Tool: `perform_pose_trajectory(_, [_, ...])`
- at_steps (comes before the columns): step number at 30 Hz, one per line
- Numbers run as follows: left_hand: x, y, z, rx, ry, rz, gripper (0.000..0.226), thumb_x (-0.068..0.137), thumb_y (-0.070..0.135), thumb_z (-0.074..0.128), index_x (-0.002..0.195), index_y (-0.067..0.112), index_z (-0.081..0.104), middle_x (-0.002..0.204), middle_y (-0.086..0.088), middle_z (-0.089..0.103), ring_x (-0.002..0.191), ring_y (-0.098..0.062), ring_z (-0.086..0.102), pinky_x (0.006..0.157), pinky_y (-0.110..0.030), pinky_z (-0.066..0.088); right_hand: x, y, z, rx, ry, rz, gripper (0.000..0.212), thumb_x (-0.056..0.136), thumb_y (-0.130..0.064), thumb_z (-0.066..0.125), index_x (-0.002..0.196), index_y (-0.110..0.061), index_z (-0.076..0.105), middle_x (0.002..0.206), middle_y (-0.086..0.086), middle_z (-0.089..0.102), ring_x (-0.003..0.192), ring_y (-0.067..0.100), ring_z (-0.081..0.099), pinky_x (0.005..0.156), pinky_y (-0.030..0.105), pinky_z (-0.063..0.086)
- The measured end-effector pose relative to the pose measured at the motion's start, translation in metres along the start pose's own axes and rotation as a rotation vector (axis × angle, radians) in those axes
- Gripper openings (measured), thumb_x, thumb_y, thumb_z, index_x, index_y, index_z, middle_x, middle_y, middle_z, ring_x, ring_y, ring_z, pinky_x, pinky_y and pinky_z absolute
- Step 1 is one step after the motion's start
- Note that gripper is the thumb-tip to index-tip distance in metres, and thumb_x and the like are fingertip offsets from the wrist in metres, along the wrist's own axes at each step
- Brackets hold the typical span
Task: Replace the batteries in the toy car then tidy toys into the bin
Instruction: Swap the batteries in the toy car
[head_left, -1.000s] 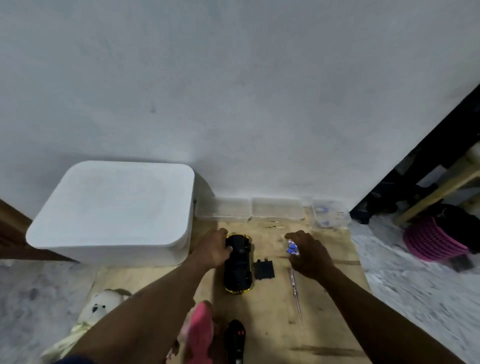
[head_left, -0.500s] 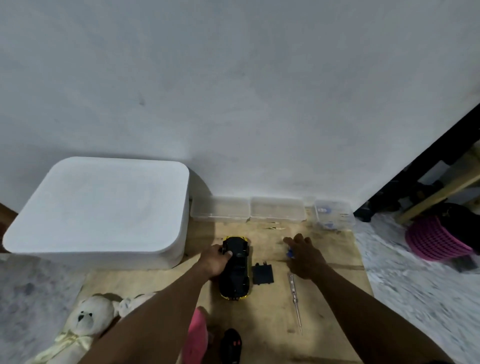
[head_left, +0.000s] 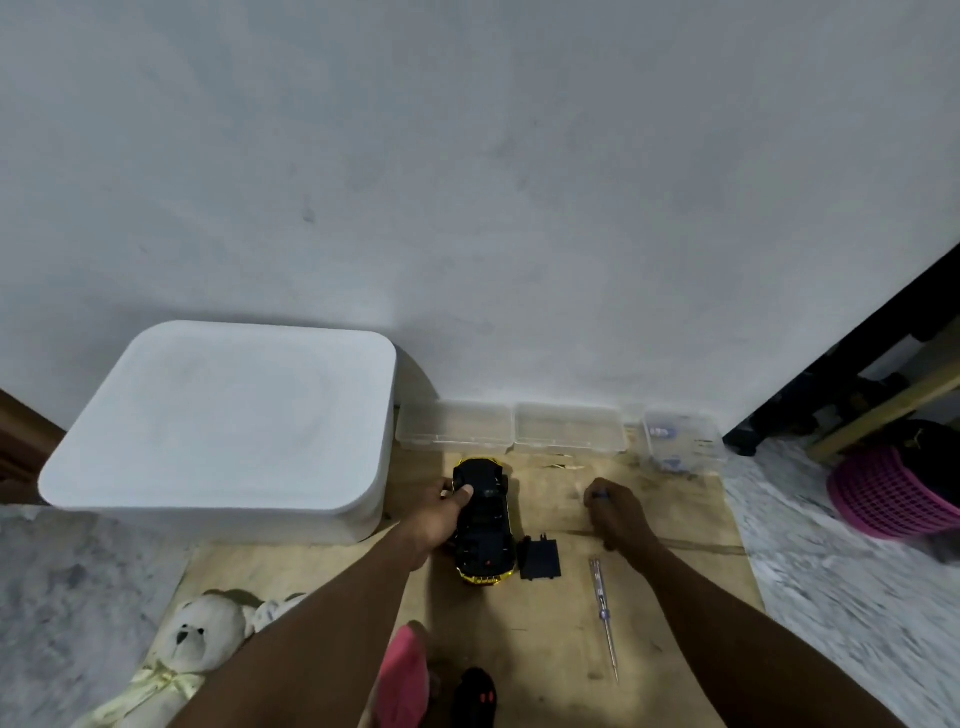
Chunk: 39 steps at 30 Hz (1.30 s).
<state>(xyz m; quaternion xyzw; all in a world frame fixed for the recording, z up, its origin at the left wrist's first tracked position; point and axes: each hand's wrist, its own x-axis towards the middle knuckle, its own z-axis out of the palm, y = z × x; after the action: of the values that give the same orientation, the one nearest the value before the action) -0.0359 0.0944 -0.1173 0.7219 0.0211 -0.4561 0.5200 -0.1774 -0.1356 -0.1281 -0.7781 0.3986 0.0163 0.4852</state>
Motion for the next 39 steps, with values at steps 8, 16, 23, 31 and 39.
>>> perform_pose_trajectory(8, [-0.016,0.029,0.001,0.009,-0.007,0.055,0.027,0.101,0.036,0.053,0.119,0.016,0.050,0.098,-0.006,0.066,0.070,-0.025,0.065,0.067,-0.037,0.056,-0.023,-0.084,-0.003,0.345,-0.394,0.087,0.027,0.100,-0.006,0.046,0.126,-0.014,0.047,0.096,0.017,0.059,0.065,0.016,0.053,0.050,0.026,0.041])
perform_pose_trajectory(16, [-0.022,0.047,-0.001,0.026,-0.003,0.093,0.026,0.100,0.042,0.053,0.120,0.025,0.049,0.101,-0.006,0.067,0.077,-0.027,0.066,0.073,-0.038,0.054,-0.041,-0.141,0.006,0.367,-0.461,-0.144,0.024,0.096,0.004,0.054,0.115,-0.009,0.051,0.120,0.020,0.065,0.090,0.029,0.072,0.070,0.033,0.056])
perform_pose_trajectory(23, [-0.027,0.048,-0.007,0.008,0.005,0.105,0.025,0.100,0.040,0.052,0.118,0.022,0.051,0.106,-0.008,0.066,0.081,-0.032,0.067,0.074,-0.042,0.057,-0.043,-0.151,0.014,0.528,-0.366,0.118,0.017,0.102,-0.005,0.043,0.115,-0.015,0.044,0.103,0.022,0.069,0.055,0.016,0.048,0.050,0.027,0.033])
perform_pose_trajectory(31, [-0.030,0.044,-0.009,-0.005,-0.022,0.097,0.029,0.101,0.042,0.049,0.122,0.022,0.051,0.113,-0.009,0.066,0.075,-0.029,0.068,0.064,-0.035,0.054,-0.045,-0.145,0.010,0.258,-0.384,-0.128,0.010,0.097,-0.014,0.060,0.102,-0.017,0.052,0.118,0.016,0.068,0.069,0.016,0.055,0.056,0.023,0.042])
perform_pose_trajectory(39, [-0.034,0.045,-0.007,-0.012,-0.046,0.107,0.027,0.101,0.043,0.048,0.118,0.022,0.052,0.112,-0.007,0.067,0.071,-0.027,0.067,0.062,-0.033,0.051,-0.045,-0.139,0.018,-0.024,-0.283,-0.259,0.009,0.094,-0.026,0.064,0.093,-0.026,0.055,0.107,0.009,0.068,0.077,0.014,0.058,0.059,0.025,0.045])
